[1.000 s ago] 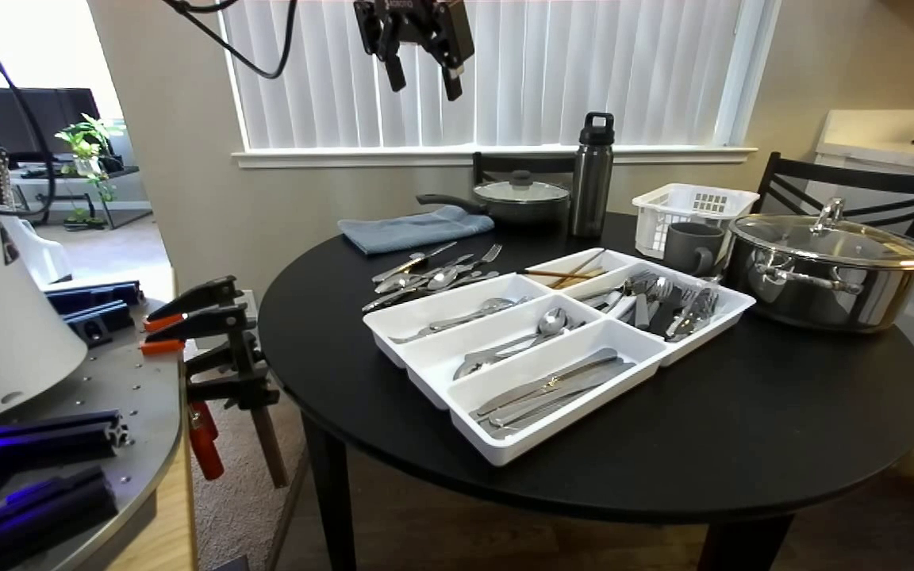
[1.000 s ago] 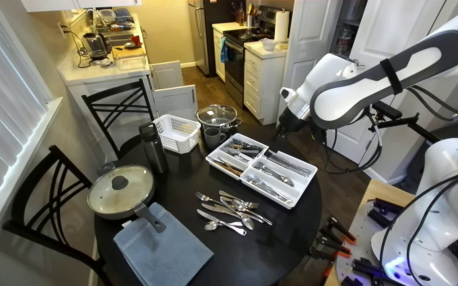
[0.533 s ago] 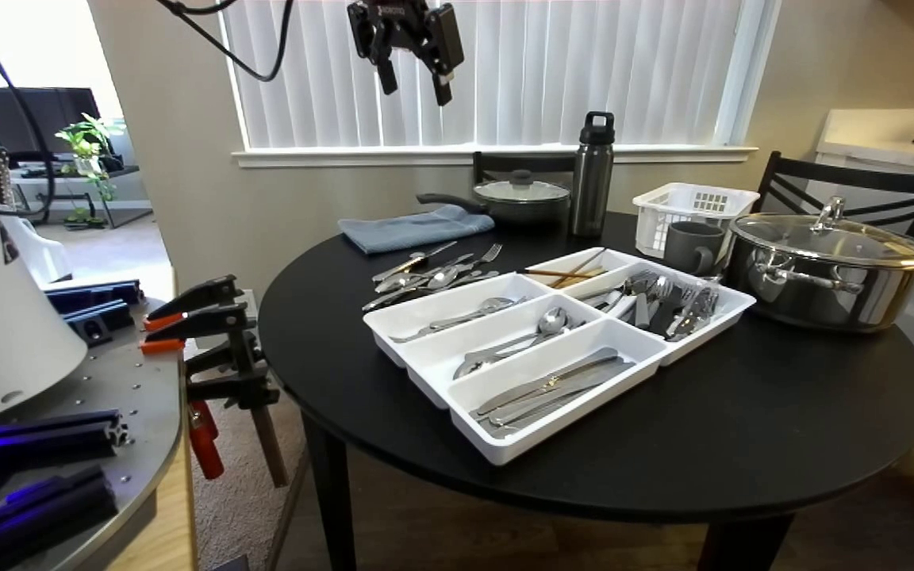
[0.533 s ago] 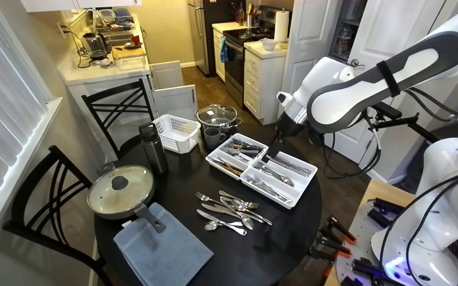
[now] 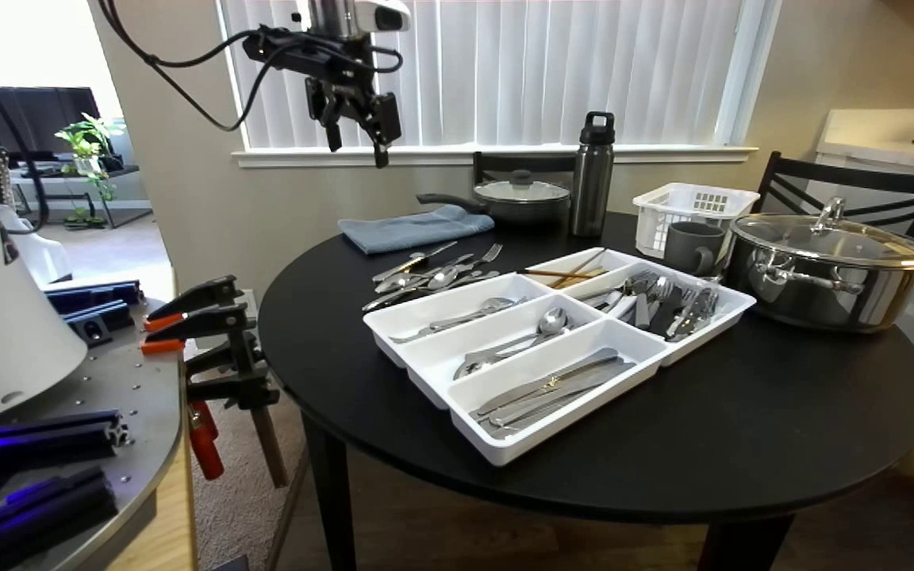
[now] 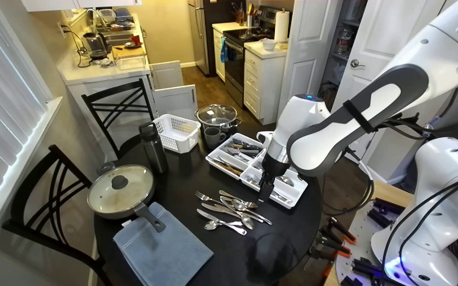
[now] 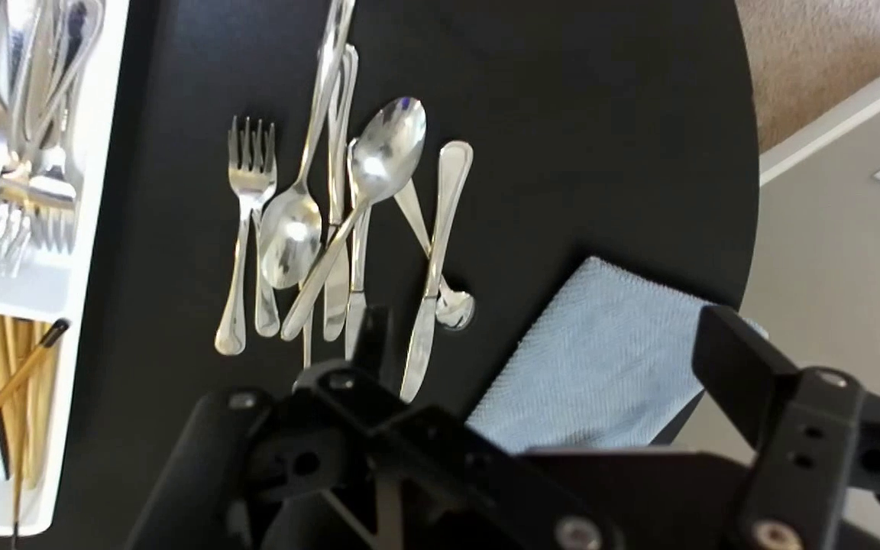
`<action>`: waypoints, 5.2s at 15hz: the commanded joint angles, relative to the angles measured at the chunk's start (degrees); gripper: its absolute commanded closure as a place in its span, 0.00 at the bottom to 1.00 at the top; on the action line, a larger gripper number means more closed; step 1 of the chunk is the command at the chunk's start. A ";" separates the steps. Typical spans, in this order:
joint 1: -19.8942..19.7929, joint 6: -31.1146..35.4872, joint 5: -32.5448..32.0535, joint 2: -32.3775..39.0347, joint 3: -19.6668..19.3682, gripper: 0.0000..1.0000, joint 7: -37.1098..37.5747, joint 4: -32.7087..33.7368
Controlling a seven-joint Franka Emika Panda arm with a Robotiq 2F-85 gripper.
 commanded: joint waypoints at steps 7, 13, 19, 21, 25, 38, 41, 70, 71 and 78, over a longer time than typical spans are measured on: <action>1.27 3.04 0.79 17.76 1.00 0.00 -4.86 4.58; 1.01 6.33 1.03 27.05 4.06 0.00 -4.17 10.05; -12.41 10.17 -5.18 34.62 17.00 0.00 7.18 15.93; -16.14 14.15 -10.97 37.64 19.89 0.00 15.14 17.27; -19.23 18.24 -17.99 42.89 21.48 0.00 24.45 20.88; -9.22 20.63 -25.85 44.98 13.95 0.00 33.20 27.50; -12.82 19.99 -24.90 46.19 18.14 0.00 33.04 28.99; -11.47 19.65 -23.67 44.33 13.23 0.97 41.14 28.05; -10.92 19.38 -23.85 42.92 12.40 0.97 41.23 27.58; -10.92 18.53 -25.22 34.62 10.35 0.97 40.17 23.64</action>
